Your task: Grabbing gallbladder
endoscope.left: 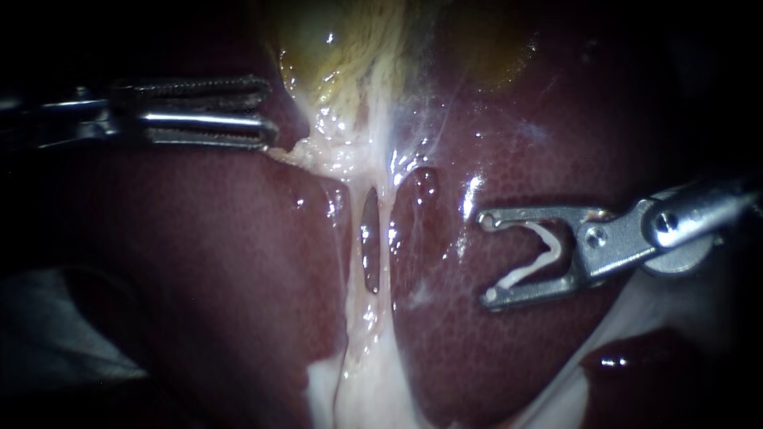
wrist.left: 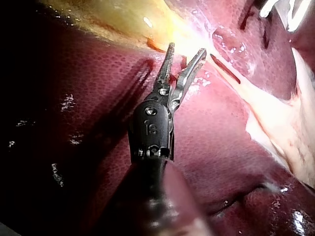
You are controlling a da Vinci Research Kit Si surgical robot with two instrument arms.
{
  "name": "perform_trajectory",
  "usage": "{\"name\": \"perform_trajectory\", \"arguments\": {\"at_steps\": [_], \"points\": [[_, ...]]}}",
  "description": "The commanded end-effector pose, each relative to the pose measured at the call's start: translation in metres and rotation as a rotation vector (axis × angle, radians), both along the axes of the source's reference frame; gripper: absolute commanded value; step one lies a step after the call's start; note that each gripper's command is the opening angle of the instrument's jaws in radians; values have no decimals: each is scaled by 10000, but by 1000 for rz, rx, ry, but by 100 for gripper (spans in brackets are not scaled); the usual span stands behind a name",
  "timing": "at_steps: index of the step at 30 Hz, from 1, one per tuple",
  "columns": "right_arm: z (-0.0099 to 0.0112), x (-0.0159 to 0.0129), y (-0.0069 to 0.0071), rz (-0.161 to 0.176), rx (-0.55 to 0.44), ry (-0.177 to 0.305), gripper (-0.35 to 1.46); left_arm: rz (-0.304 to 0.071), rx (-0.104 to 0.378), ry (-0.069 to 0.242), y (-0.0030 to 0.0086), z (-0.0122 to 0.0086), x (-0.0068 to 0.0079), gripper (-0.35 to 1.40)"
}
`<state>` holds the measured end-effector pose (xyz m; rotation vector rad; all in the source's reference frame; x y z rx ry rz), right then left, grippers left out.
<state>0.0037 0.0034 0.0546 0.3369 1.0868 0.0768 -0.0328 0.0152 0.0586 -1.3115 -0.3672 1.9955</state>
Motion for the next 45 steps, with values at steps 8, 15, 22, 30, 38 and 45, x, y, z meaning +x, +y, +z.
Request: {"name": "perform_trajectory", "arguments": {"at_steps": [8,15,22,30,38,45], "points": [[0,0,0,0,0,0,48,0,-6,1,-12,17,-15,56],[-1,0,0,0,0,0,48,28,-15,17,-28,46,-31,54],[-1,0,-1,0,0,0,48,41,6,46,-34,71,-33,52],[-1,0,-1,0,0,0,48,42,20,45,-34,75,-42,44],[-1,0,-1,0,0,0,48,45,32,52,-36,80,-44,20],[-1,0,-1,0,0,0,48,50,40,60,-34,86,-42,-8]]}}
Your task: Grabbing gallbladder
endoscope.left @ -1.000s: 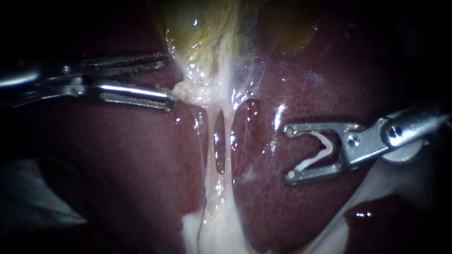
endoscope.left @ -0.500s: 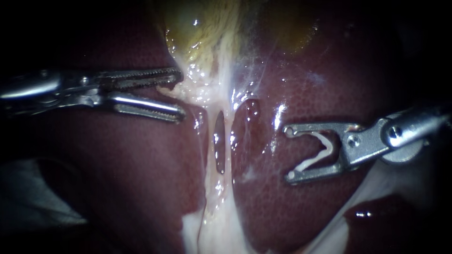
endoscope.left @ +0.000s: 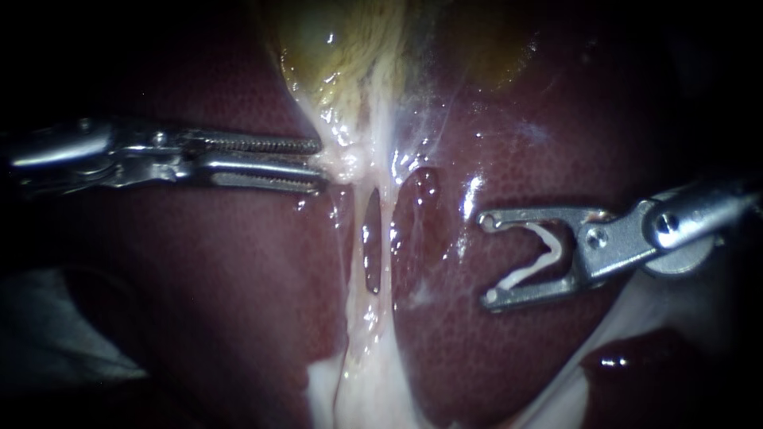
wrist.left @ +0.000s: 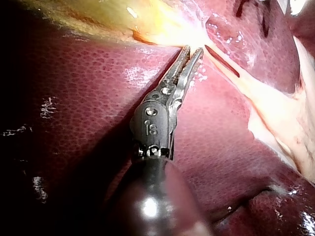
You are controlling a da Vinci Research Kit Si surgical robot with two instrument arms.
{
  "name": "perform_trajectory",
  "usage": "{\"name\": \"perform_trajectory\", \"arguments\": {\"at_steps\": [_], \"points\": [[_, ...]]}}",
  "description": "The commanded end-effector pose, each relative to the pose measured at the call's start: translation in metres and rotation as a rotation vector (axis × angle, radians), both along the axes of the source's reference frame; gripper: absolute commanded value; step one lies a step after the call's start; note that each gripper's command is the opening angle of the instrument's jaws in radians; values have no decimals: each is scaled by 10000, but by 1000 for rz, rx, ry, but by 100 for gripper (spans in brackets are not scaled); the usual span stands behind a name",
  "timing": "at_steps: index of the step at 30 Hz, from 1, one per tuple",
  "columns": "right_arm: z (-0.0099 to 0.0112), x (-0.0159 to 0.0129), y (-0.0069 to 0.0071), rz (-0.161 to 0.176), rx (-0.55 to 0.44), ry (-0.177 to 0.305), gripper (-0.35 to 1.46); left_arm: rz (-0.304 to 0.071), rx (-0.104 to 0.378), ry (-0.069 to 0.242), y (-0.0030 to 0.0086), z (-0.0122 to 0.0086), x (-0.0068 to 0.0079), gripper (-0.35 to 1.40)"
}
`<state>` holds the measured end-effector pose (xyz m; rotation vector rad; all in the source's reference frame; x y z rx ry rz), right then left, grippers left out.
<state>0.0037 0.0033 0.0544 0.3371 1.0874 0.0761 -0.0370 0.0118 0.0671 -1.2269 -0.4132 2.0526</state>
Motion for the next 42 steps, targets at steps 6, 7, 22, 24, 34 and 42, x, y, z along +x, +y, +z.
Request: {"name": "perform_trajectory", "arguments": {"at_steps": [6,7,22,24,34,42], "points": [[0,0,0,0,0,0,48,4,1,5,0,2,0,-35],[0,0,0,0,0,0,48,4,1,6,-1,1,1,-35],[0,0,0,0,0,0,48,11,75,-12,-5,-31,-1,-35],[0,0,0,0,0,0,48,10,82,-14,-3,-33,1,-35],[0,0,0,0,0,0,48,2,90,-10,24,-53,31,-35],[0,0,0,0,0,0,48,-32,93,-12,44,-68,53,-35]]}}
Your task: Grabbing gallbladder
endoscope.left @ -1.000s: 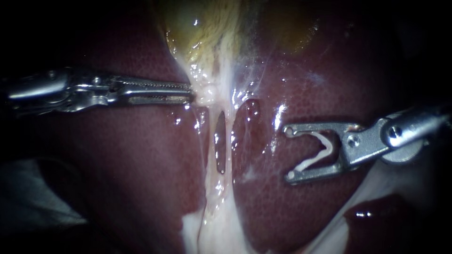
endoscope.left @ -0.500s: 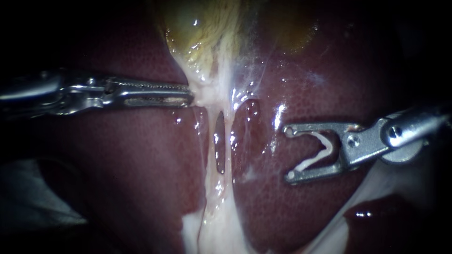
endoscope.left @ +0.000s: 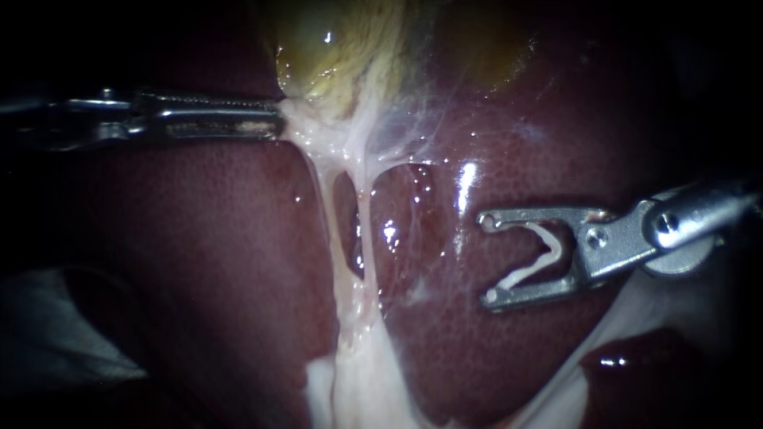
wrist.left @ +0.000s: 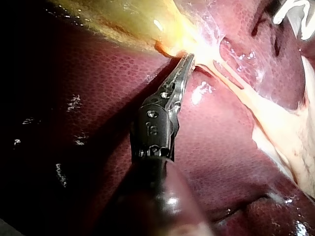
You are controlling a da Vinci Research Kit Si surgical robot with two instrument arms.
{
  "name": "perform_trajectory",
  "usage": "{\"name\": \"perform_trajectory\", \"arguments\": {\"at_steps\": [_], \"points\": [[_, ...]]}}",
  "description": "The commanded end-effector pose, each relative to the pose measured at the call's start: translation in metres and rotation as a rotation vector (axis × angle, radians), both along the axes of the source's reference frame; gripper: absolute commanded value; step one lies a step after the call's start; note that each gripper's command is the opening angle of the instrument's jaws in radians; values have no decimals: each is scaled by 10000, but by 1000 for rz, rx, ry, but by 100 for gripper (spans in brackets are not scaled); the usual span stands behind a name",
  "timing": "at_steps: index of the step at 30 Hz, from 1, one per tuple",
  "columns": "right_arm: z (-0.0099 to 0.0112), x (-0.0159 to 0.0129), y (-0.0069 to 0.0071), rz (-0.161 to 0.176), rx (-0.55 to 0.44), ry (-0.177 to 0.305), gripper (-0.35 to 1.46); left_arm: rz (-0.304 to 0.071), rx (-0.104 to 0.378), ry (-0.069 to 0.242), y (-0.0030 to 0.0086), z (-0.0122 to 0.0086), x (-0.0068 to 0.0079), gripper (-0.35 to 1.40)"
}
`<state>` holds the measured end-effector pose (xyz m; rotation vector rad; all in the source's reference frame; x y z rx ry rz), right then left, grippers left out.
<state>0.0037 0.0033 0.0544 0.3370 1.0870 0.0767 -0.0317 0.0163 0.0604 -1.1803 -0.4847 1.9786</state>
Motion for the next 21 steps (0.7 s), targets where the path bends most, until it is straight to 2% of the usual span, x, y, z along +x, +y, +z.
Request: {"name": "perform_trajectory", "arguments": {"at_steps": [1,6,21], "points": [[0,0,0,0,0,0,48,-3,-1,-4,2,-2,1,-35],[0,0,0,0,0,0,48,-5,-6,-7,4,-6,6,-35],[0,0,0,0,0,0,48,-6,-6,-6,3,-7,6,-35]]}}
